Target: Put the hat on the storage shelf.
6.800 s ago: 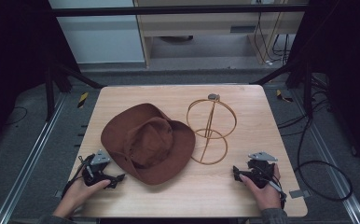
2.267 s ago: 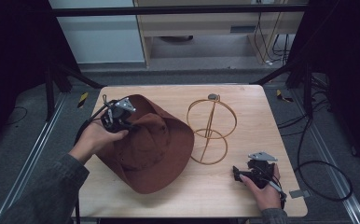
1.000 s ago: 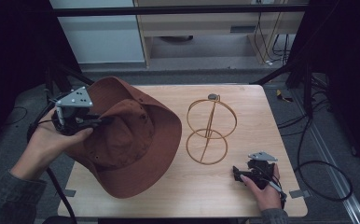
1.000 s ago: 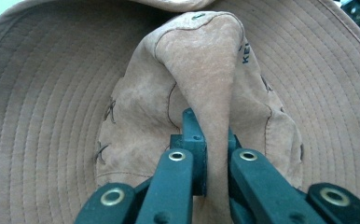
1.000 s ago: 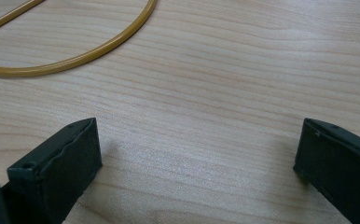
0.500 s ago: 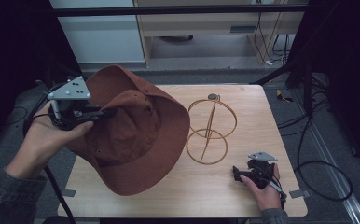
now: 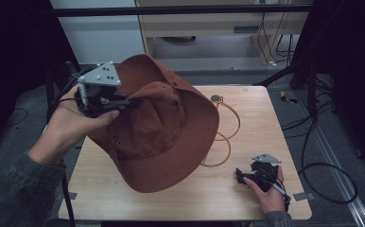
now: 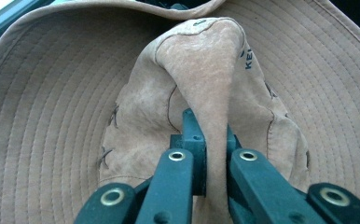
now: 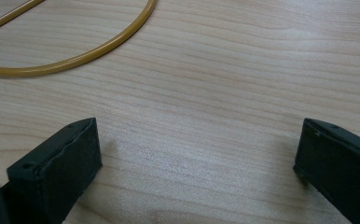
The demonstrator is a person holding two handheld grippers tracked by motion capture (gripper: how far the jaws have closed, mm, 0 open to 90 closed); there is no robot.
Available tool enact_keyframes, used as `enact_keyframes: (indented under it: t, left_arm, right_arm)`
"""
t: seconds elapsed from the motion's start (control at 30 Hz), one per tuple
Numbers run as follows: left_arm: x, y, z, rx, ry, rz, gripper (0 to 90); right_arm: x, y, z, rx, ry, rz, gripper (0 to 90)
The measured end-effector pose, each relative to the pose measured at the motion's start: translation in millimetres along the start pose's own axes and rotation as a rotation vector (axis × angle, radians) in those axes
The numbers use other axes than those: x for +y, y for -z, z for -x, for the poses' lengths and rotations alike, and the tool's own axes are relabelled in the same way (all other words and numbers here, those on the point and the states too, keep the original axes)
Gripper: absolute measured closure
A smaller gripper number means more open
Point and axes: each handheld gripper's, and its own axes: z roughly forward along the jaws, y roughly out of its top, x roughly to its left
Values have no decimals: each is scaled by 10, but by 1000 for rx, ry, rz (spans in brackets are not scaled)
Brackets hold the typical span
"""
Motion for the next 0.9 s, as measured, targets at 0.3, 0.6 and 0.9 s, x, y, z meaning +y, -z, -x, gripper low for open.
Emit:
enact_keyframes:
  t: [0.3, 0.6, 0.9]
  left_arm:
    - [308, -371, 13, -23, -20, -1, 885]
    - [519, -599, 52, -23, -42, -37, 885]
    - [594, -756, 59, -24, -37, -39, 885]
  right_arm:
    - [0, -3, -1, -3, 0, 1, 4]
    - [0, -4, -1, -2, 0, 1, 4]
    - [1, -6, 2, -3, 1, 2, 4]
